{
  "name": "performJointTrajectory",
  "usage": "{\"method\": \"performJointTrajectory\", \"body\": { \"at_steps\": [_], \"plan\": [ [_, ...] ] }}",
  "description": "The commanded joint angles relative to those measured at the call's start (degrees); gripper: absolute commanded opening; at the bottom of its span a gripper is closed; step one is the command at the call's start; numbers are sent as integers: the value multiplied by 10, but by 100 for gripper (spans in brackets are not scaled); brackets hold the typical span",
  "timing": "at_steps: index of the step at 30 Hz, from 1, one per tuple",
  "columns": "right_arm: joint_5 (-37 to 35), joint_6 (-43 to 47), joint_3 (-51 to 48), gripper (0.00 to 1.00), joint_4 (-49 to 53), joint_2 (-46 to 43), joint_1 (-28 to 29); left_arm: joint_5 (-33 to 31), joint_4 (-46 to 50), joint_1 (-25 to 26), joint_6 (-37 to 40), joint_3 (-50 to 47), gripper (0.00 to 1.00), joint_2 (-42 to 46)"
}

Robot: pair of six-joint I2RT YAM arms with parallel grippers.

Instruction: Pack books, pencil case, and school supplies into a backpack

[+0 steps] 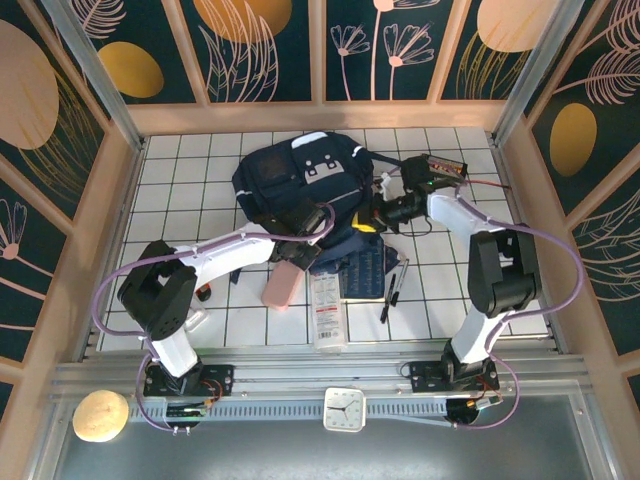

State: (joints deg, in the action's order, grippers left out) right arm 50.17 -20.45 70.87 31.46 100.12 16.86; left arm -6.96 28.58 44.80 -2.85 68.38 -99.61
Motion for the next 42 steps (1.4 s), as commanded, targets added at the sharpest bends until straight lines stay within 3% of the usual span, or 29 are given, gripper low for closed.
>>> {"method": "performJointTrajectory", "body": {
  "at_steps": [1, 5, 12, 21, 32, 42],
  "plan": [
    [-18, -6, 20, 0, 41, 8, 64, -34, -82, -2, -30, 25, 0, 9],
    [-26, -33, 27, 28, 12, -5, 75, -75, -73, -3, 7, -5, 0, 32],
    [-24, -28, -12, 46, 21, -34, -3, -99, -77, -14, 53, -67, 0, 85],
    [-44, -50, 15, 45, -1, -3, -31, -89, -84, -14, 61, -74, 0, 90],
    [-39, -87, 108, 45, -16, 64, -31, -82, -90, -14, 67, -87, 0, 93],
    [-61, -91, 131, 45, -10, 112, -20, -77, -96, -13, 60, -106, 0, 109]
  ]
}}
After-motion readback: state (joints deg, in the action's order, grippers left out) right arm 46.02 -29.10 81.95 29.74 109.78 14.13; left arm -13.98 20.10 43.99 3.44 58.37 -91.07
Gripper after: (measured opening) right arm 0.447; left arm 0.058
